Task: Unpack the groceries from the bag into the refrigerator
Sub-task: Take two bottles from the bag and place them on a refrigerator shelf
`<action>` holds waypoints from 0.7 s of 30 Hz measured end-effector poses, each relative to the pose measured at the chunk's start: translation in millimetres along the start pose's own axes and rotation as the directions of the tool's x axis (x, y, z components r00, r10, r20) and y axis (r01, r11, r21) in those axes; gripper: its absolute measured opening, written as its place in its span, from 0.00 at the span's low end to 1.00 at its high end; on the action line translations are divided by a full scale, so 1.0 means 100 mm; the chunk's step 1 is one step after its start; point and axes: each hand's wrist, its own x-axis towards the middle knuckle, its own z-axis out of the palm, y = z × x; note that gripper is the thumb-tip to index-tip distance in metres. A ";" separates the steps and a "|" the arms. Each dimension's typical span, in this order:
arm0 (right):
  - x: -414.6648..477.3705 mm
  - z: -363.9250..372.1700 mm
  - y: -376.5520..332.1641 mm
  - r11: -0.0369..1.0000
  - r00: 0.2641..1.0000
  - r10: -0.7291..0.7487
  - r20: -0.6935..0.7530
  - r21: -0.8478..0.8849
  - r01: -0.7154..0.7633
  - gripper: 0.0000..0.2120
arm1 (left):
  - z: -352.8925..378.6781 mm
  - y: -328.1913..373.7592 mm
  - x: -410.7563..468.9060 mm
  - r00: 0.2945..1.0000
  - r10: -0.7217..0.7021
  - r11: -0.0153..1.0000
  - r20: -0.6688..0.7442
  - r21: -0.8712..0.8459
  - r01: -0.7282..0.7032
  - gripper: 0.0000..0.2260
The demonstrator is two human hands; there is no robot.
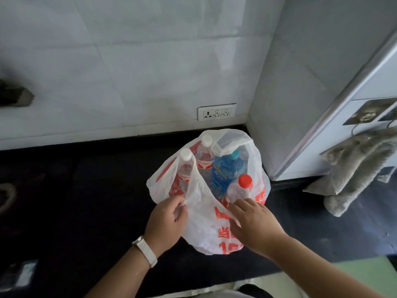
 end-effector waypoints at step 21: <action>0.00 0.02 0.26 0.983 0.967 -0.153 -0.205 0.073 0.171 0.11 | 0.01 0.94 1.03 0.939 -0.289 0.899 0.186 -0.285 0.333 0.05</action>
